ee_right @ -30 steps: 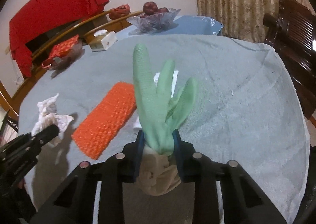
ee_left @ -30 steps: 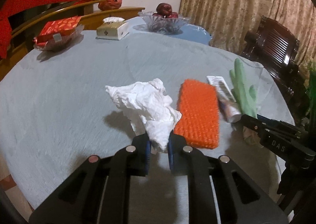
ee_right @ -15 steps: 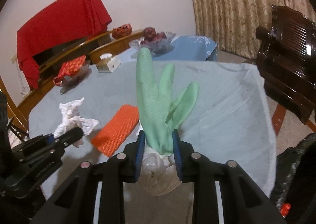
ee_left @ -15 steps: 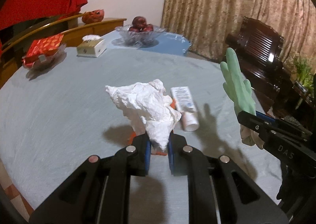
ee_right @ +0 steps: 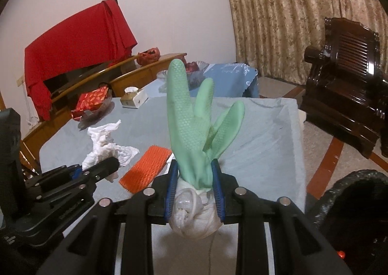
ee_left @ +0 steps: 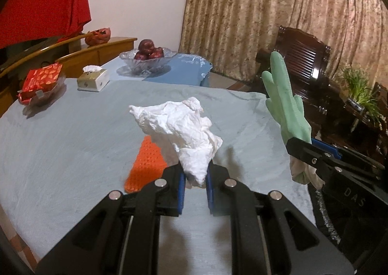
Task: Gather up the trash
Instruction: 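Carry tissues and glove over the bin and open both grippers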
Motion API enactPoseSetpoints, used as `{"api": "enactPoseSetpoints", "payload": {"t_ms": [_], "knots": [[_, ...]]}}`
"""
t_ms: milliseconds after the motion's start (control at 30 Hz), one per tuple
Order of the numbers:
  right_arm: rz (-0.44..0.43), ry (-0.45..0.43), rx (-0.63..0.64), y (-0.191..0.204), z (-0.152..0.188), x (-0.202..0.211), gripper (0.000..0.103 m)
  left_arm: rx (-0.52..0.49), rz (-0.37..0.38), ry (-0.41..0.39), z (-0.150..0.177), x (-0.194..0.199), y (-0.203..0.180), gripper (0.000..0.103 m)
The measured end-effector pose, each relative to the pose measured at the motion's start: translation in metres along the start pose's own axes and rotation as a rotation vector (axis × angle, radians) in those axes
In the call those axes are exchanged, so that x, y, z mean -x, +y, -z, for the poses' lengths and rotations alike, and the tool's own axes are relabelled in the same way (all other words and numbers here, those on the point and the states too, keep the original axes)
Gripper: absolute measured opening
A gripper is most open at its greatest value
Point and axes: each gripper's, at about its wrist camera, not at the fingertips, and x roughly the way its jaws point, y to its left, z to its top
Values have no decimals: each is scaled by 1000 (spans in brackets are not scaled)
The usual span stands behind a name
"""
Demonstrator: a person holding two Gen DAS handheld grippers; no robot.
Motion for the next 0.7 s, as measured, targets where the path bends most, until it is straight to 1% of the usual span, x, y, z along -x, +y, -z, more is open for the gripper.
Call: {"api": "enactPoseSetpoints", "payload": {"t_ms": [333, 700], "knots": [[43, -49, -27, -22, 7, 48, 27, -39, 56, -20, -3, 17, -39, 13], [133, -102, -63, -61, 19, 108, 27, -124, 165, -33, 1, 36, -106, 13]]}}
